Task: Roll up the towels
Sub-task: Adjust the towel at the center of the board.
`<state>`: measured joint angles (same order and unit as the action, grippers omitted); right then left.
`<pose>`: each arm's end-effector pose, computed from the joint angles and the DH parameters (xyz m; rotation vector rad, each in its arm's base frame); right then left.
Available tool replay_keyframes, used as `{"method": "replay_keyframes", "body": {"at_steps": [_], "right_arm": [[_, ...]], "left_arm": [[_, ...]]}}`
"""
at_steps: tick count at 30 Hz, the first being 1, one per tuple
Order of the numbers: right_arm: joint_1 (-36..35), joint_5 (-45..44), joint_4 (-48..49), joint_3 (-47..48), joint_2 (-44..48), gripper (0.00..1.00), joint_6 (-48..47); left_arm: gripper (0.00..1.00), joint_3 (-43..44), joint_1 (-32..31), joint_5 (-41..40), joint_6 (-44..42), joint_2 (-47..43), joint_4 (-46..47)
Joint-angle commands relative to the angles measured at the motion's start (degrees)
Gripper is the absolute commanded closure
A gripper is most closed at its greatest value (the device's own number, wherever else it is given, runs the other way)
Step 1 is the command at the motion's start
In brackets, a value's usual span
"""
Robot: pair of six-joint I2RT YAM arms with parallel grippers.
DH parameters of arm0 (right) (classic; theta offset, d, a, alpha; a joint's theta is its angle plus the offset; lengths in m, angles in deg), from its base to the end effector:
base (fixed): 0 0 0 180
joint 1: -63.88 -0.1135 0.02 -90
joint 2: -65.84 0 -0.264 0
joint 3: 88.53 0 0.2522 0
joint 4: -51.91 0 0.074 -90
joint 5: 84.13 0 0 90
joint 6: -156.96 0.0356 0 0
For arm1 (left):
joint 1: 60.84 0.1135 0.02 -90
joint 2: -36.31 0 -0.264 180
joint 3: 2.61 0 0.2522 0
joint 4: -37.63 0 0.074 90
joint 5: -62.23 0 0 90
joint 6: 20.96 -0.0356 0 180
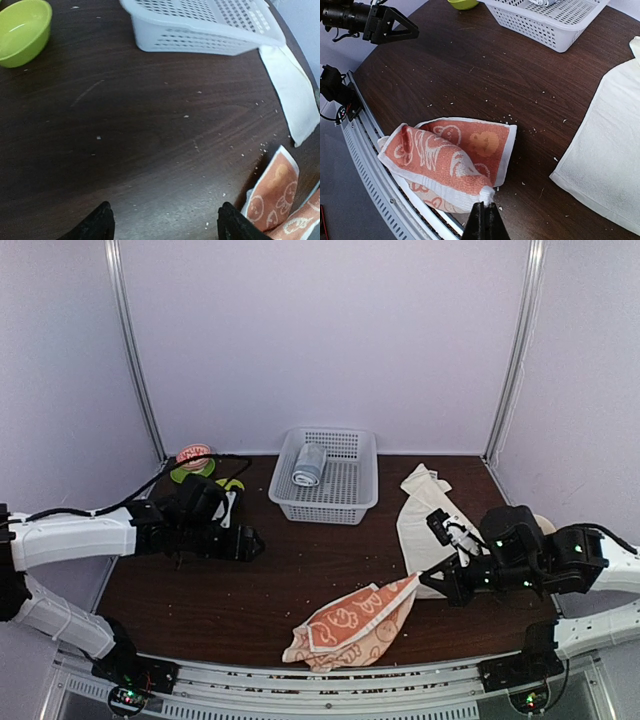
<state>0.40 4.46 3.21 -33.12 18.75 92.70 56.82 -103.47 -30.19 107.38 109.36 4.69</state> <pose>0.0782 0.1547 0.2724 -0.7638 2.2768 0.7586 0.1949 -0.1773 0.2271 0.0718 2.4717 -0.5998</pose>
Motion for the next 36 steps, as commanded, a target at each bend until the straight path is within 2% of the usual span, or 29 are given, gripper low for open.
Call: {"method": "replay_keyframes", "body": {"at_steps": [1, 4, 7, 11, 16, 18, 20, 24, 27, 29, 30, 32, 36], "right_arm": [[-0.08, 2.66, 2.00, 1.72, 3.30, 1.00, -1.21], [-0.07, 5.09, 4.80, 5.38, 4.92, 1.00, -2.19], [-0.07, 2.46, 3.35, 8.75, 4.14, 1.00, -3.13], [-0.06, -0.39, 3.92, 7.51, 2.53, 1.00, -2.62], [-0.06, -0.08, 7.44, 9.20, 2.51, 1.00, -3.14], [0.02, -0.93, 5.22, 16.58, -1.17, 1.00, -7.29], [-0.02, 1.04, 1.90, 28.54, -8.23, 1.00, -12.56], [-4.81, 12.39, 0.37, 57.42, -21.20, 1.00, -19.69], [-11.14, 21.99, 1.36, 67.29, -24.55, 1.00, -22.95], [-12.18, 25.74, 1.70, 65.82, -23.36, 1.00, -23.24], [-12.12, 24.79, 1.69, 62.95, -21.92, 1.00, -23.62], [-10.43, 21.10, 1.51, 54.41, -17.90, 1.00, -23.12], [-2.04, 18.11, 4.63, 32.69, -8.72, 1.00, -16.66]], "left_arm": [[0.28, 4.43, -3.83, 3.49, -2.17, 3.85, 5.73], [0.28, 3.86, -4.64, 6.21, -2.56, 2.61, 9.99], [0.28, 3.19, -6.71, 8.95, -5.74, -0.80, 13.55], [0.28, 4.02, -11.15, 10.56, -10.47, -1.32, 12.80], [0.29, 4.14, -14.31, 4.60, -10.99, -1.67, 11.97], [0.29, 3.56, -14.24, -0.76, -10.96, -5.46, 12.28], [0.27, 4.09, -14.23, -7.58, -12.05, -11.00, 11.36], [0.25, 7.70, -14.15, -19.81, -14.49, -22.13, 5.88], [0.24, 9.00, -14.06, -25.18, -15.21, -29.83, 1.97], [0.23, 8.90, -14.00, -27.32, -15.72, -33.08, -0.15], [0.23, 8.51, -13.98, -28.57, -15.82, -34.37, -1.22], [0.21, 7.16, -13.90, -30.35, -16.05, -35.83, -2.40], [0.20, 3.91, -13.80, -30.36, -15.47, -34.06, -1.68]]}}
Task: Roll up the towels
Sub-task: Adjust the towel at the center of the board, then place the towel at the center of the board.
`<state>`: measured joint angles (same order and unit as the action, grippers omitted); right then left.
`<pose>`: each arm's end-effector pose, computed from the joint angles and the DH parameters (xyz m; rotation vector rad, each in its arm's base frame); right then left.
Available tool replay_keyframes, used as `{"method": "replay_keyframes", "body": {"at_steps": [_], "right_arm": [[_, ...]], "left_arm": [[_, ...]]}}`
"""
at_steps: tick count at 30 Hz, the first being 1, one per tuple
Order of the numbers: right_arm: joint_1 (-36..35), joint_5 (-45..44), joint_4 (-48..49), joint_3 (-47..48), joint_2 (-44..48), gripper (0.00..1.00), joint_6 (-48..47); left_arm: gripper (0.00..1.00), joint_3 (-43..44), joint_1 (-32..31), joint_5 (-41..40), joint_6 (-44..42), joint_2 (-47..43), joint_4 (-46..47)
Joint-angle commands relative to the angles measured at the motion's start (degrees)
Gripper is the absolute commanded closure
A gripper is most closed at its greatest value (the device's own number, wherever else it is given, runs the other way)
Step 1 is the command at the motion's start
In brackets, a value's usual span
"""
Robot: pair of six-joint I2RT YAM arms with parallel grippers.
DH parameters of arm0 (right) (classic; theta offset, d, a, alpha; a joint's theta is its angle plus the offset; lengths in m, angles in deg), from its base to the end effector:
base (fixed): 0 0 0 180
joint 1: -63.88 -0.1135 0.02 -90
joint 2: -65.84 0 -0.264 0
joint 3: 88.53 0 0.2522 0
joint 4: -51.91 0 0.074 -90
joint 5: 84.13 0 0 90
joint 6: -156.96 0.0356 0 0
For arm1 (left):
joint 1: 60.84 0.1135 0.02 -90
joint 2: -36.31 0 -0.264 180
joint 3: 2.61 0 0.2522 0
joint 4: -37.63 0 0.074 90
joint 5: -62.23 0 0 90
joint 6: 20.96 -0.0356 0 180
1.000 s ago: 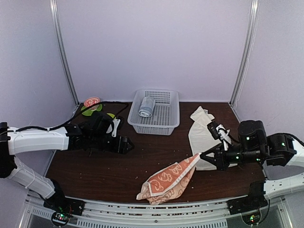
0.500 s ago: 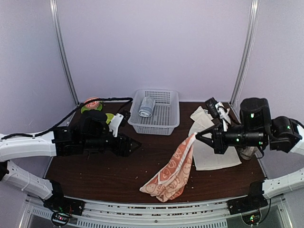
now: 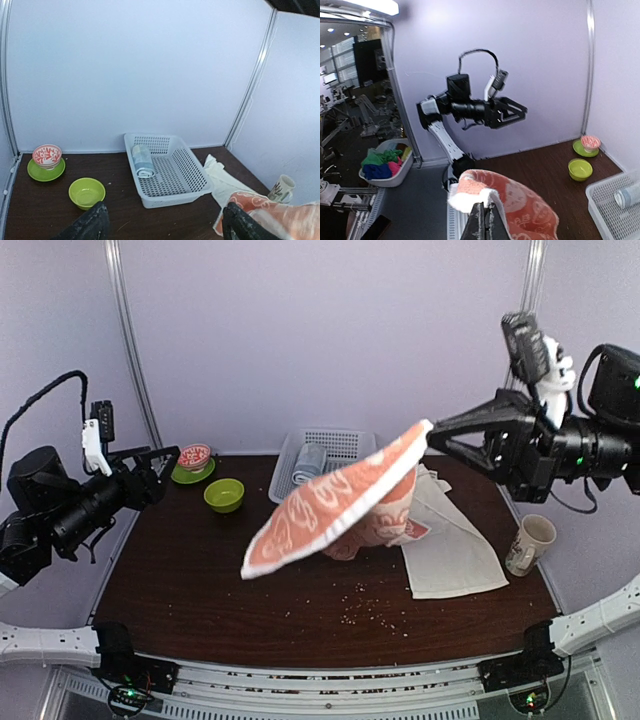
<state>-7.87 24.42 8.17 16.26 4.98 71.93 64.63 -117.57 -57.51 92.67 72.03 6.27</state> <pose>0.0459 0.1753 0.5194 -1.1693 1.2673 1.2774 0.0836 -0.0953 0.3998 0.0461 1.6104 -0.6914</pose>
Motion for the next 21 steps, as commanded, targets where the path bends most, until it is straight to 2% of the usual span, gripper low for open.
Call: {"method": "replay_keyframes", "body": {"at_steps": [1, 4, 7, 10, 14, 18, 21], "right_arm": [[8.80, -3.00, 0.71, -21.92, 7.45, 1.00, 6.05], [16.01, -6.92, 2.69, -34.43, 14.14, 1.00, 10.66], [19.08, -15.41, -0.25, -40.88, 17.92, 1.00, 12.82], [19.54, -20.97, -6.19, -42.27, 18.89, 1.00, 13.29], [19.54, -21.93, -13.31, -42.67, 20.98, 1.00, 13.08], [19.49, -18.47, -19.26, -42.95, 23.62, 1.00, 14.79], [18.42, -16.48, -21.76, -41.95, 24.43, 1.00, 17.52]], "left_arm": [[0.19, -4.57, 0.30, -2.20, -0.44, 4.77, -2.51], [0.19, -5.75, 0.39, 1.20, 0.50, 10.34, -0.24], [0.19, -6.25, 0.59, 6.33, 1.36, 16.71, 2.41], [0.20, -5.99, 0.65, 11.25, 1.41, 24.10, 5.29], [0.20, -3.56, 0.66, 15.54, 1.17, 33.44, 7.98], [0.21, 3.06, 0.74, 16.11, 0.51, 45.08, 6.53], [0.23, 9.71, 0.93, 13.82, 2.05, 53.63, 2.05]]}}
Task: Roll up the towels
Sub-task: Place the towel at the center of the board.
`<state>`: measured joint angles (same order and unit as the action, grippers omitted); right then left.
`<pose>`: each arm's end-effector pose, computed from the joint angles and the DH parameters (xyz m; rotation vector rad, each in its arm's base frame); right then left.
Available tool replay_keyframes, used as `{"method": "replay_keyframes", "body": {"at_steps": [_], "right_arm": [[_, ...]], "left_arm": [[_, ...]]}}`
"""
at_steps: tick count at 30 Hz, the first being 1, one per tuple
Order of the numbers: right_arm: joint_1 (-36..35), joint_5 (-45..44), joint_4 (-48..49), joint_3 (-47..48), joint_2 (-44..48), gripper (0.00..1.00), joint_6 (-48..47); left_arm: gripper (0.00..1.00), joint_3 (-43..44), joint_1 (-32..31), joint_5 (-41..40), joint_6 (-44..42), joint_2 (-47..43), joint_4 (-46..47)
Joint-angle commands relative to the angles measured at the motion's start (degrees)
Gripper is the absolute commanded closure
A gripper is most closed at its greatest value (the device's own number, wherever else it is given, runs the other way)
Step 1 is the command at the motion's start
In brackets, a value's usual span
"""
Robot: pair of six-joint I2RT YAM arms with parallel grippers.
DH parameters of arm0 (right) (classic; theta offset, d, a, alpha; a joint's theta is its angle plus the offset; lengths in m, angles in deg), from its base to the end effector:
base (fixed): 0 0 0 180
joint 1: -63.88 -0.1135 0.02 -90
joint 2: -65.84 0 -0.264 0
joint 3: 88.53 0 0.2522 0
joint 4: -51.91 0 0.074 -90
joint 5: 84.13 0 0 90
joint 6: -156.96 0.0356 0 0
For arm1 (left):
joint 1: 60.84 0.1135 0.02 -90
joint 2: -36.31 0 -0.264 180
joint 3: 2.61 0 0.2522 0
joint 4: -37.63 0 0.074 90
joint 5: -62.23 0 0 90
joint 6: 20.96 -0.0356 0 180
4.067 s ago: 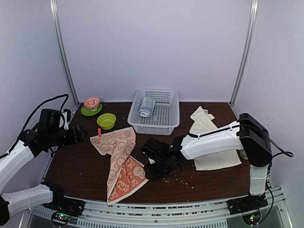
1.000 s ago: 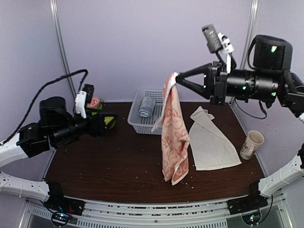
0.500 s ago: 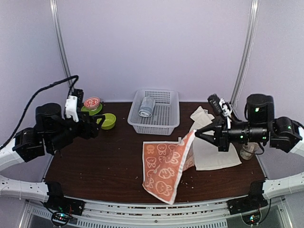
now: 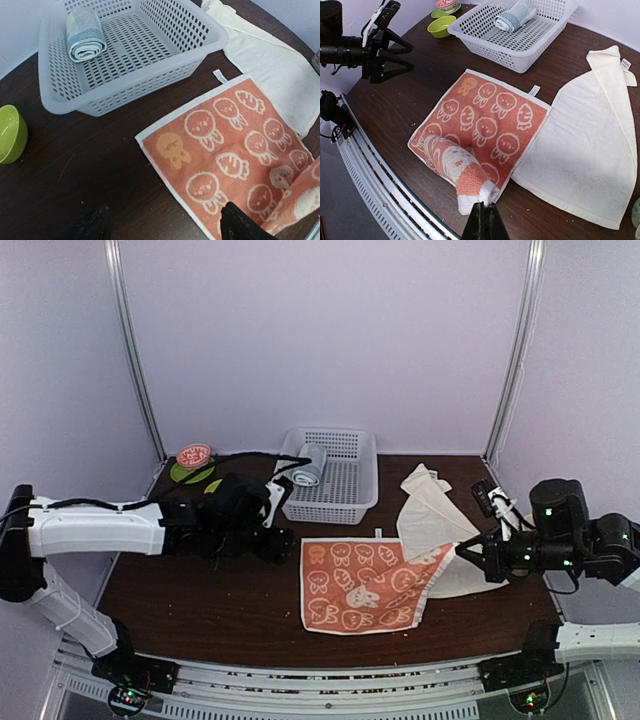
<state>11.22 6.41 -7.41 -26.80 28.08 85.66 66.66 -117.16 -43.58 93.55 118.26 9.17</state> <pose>0.0793 0.1045 0.3142 -0.6708 2.1779 0.6955 0.1803 -0.2531 0.2483 0.4884 2.2407 -0.4321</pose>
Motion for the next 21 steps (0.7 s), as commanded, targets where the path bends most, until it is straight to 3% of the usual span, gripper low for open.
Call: {"method": "replay_keyframes", "body": {"at_steps": [1, 10, 21], "right_arm": [[-0.68, 1.58, -6.88, 1.30, 1.49, 1.00, 4.47], [-0.80, 1.44, -2.63, -5.20, 5.88, 1.00, 12.20], [-1.28, 4.13, -0.58, -6.38, 8.89, 1.00, 12.72]], "left_arm": [[0.24, 9.04, 0.81, -0.27, 2.06, 9.39, -1.69], [0.26, 10.70, 10.07, 10.26, 10.44, 17.70, 1.81], [0.27, 15.48, 10.87, 12.71, 11.04, 23.21, 2.75]]}}
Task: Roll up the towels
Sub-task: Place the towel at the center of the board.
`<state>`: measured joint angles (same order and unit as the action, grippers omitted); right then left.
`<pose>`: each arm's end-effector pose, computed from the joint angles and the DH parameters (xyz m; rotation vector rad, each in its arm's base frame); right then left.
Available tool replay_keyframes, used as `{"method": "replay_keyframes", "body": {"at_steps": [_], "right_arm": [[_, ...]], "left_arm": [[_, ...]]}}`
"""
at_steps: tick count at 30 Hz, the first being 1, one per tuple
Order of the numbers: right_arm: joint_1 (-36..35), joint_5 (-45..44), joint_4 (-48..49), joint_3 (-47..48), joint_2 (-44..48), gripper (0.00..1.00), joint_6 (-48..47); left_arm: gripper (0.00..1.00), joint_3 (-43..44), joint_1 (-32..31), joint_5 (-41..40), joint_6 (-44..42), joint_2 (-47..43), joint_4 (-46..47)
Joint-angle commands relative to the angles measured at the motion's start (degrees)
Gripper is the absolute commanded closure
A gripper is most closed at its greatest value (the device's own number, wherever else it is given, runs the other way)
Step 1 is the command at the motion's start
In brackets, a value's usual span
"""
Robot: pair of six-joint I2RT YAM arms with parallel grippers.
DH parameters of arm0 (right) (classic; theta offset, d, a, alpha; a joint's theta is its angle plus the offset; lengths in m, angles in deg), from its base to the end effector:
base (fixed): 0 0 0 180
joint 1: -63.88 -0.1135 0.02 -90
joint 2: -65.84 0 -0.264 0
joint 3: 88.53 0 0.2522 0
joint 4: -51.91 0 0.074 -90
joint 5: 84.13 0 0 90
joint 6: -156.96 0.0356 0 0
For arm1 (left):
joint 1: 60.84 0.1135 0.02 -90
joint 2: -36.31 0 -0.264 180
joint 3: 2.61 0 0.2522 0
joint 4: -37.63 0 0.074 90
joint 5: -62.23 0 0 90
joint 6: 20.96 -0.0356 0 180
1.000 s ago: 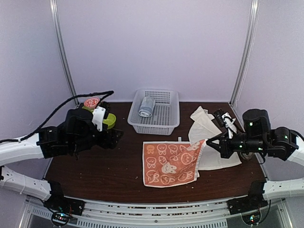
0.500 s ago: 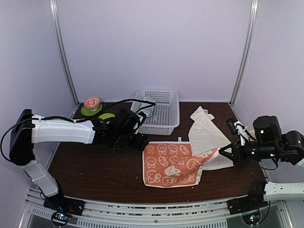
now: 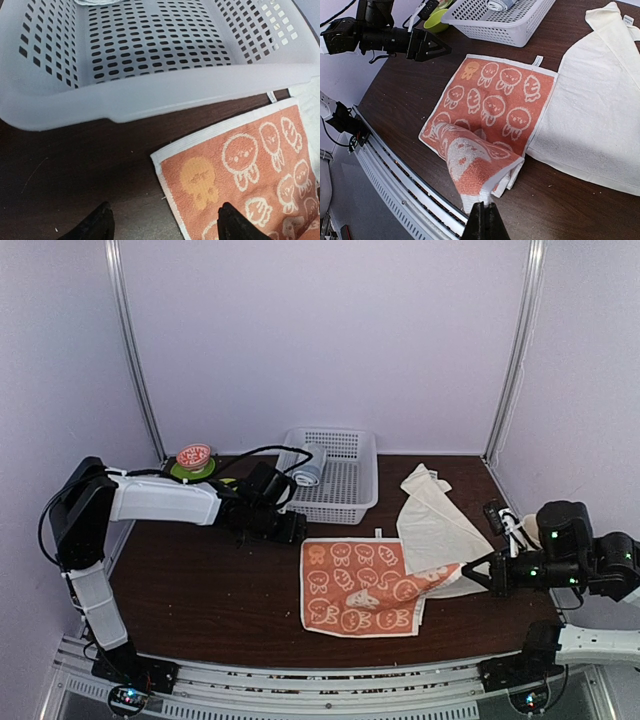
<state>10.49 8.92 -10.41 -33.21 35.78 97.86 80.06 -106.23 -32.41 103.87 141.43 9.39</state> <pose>0.0623 0.0870 0.2873 -0.4906 2.3071 0.8346 0.2769 -0.2766 0.1873 0.1957 2.5136 -0.5020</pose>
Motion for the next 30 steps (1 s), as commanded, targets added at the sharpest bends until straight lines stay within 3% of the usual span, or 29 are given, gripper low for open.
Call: {"method": "replay_keyframes", "body": {"at_steps": [1, 4, 7, 11, 14, 19, 25, 30], "right_arm": [[-0.57, 2.25, 2.79, 0.12, 1.46, 1.00, 0.30], [-0.58, 3.09, 5.06, 0.18, 2.29, 1.00, 0.05], [-0.58, -3.20, 5.83, 0.49, 2.58, 1.00, 1.22], [-0.58, -5.53, 19.52, -0.39, 0.86, 1.00, 3.02], [-1.06, -1.19, 28.90, 2.86, -5.46, 1.00, 2.48], [-7.62, -2.54, 28.44, 11.31, -15.65, 1.00, -3.14], [-9.59, -1.88, 39.68, 7.29, -22.32, 1.00, 2.24], [-11.96, 0.07, 46.27, 9.73, -34.32, 1.00, 4.67]], "left_arm": [[0.27, 2.17, -0.02, 1.28, 0.71, 0.22, 2.45], [0.28, 2.67, 0.72, 1.10, 1.38, 1.51, 1.93], [0.29, 2.31, 1.69, 1.12, 2.73, 2.59, 1.99], [0.32, -0.09, 1.88, 0.77, 3.53, 0.52, 3.36], [0.33, -5.50, 1.79, 0.17, 3.50, -5.28, 6.48], [0.33, -13.93, 1.29, -0.27, -0.61, -20.03, 9.97], [0.32, -18.40, -5.24, -4.41, -6.74, -32.01, 10.25], [0.32, -21.95, -6.73, -11.23, -4.79, -43.59, 5.45]]}}
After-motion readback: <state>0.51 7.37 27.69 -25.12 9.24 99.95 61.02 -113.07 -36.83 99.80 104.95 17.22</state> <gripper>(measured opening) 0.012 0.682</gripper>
